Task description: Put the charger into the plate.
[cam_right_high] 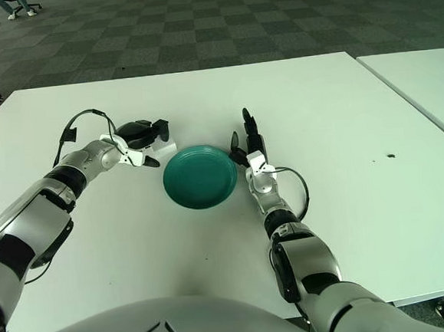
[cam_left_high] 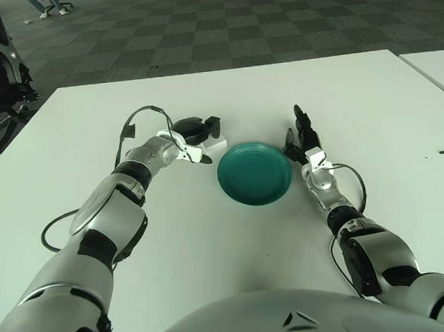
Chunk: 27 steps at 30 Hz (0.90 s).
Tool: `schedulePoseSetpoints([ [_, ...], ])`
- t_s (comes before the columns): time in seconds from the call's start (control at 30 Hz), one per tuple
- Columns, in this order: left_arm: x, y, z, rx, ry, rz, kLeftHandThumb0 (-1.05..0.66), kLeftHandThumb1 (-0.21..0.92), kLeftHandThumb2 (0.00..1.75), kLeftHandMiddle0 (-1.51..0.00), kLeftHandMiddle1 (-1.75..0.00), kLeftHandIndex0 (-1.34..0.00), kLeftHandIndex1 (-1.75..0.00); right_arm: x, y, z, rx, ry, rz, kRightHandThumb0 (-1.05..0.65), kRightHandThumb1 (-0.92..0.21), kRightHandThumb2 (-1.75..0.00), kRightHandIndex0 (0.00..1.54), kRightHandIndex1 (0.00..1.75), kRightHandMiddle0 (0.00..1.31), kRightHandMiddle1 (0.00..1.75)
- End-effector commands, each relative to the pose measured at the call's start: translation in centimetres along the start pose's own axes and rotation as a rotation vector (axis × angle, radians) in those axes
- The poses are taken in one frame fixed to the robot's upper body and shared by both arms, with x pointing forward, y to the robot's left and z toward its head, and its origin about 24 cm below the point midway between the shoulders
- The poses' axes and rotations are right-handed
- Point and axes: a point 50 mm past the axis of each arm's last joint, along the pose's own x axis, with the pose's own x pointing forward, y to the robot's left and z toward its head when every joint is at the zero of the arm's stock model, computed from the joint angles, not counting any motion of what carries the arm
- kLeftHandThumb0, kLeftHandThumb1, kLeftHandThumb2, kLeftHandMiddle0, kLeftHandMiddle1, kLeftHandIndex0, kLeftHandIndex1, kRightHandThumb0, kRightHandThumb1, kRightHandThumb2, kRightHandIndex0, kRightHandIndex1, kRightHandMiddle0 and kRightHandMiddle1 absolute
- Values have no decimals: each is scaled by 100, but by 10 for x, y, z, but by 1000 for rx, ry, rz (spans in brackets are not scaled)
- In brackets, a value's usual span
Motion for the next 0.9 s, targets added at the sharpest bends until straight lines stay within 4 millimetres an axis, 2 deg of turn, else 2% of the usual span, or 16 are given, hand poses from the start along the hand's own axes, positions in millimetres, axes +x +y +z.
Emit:
schedulePoseSetpoints([
  [0.0,-9,-28,-9,-37,124,45,-86,92,52,-13,-125,0,-142,-63,11,-77,-21,403,53,-105,-92,-113,0,0,8,28],
  [0.07,-9,-28,-9,-59,155,116,-89,92,48,-17,-106,-1,-137,-63,11,-77,-22,406,53,-105,-92,-112,0,0,3,39],
  [0.2,-8,-26,-8,-96,207,240,-91,92,42,-19,-86,0,-132,-63,11,-77,-28,410,54,-105,-92,-112,0,0,1,42],
  [0.33,-7,-24,-6,-136,244,328,-92,92,37,-20,-62,0,-118,-63,10,-77,-29,403,48,-105,-92,-112,0,0,0,52],
  [0.47,-6,-22,-5,-157,258,370,-93,92,36,-20,-51,0,-110,-63,10,-76,-32,398,48,-105,-92,-113,0,0,0,57],
  [0.67,3,-10,6,-179,257,475,-101,92,40,-18,-18,0,-88,-63,11,-76,-51,391,56,-105,-92,-112,0,0,0,53],
  [0.87,7,3,14,-164,229,582,-104,92,53,-13,-8,0,-82,-63,11,-75,-41,383,63,-105,-92,-112,0,0,0,58],
])
